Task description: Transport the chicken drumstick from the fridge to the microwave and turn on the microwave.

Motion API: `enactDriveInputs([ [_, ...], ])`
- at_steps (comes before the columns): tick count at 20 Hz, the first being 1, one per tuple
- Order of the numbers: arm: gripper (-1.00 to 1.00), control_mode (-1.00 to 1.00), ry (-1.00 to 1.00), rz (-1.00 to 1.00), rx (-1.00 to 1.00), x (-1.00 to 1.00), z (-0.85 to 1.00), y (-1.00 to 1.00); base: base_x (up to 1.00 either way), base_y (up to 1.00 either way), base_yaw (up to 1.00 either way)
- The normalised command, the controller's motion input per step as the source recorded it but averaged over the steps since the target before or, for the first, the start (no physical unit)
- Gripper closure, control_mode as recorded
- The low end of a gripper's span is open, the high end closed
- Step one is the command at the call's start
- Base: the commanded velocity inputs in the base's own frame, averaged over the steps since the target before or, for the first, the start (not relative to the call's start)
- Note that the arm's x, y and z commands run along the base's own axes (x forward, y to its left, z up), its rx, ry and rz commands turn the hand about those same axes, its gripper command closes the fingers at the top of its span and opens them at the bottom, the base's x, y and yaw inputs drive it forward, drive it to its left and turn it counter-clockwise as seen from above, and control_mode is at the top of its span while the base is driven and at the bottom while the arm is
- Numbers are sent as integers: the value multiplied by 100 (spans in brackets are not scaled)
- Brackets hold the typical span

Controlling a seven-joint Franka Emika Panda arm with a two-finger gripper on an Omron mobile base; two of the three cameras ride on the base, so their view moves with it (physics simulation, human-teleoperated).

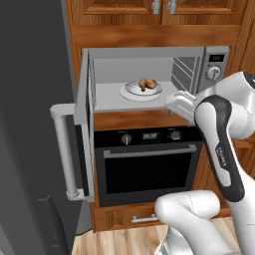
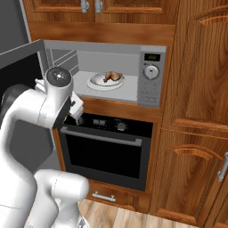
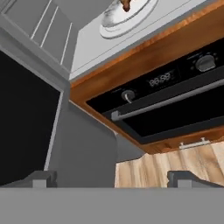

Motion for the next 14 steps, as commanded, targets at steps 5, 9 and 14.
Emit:
enactDriveInputs([
  [5, -100, -100, 0, -4, 31, -46, -2, 19, 0, 0, 0],
  [9, -100, -100, 0, -4, 30, -44, 0, 25, 0, 0, 0],
  [14, -100, -100, 3, -5, 25, -45, 1, 28, 0, 0, 0],
])
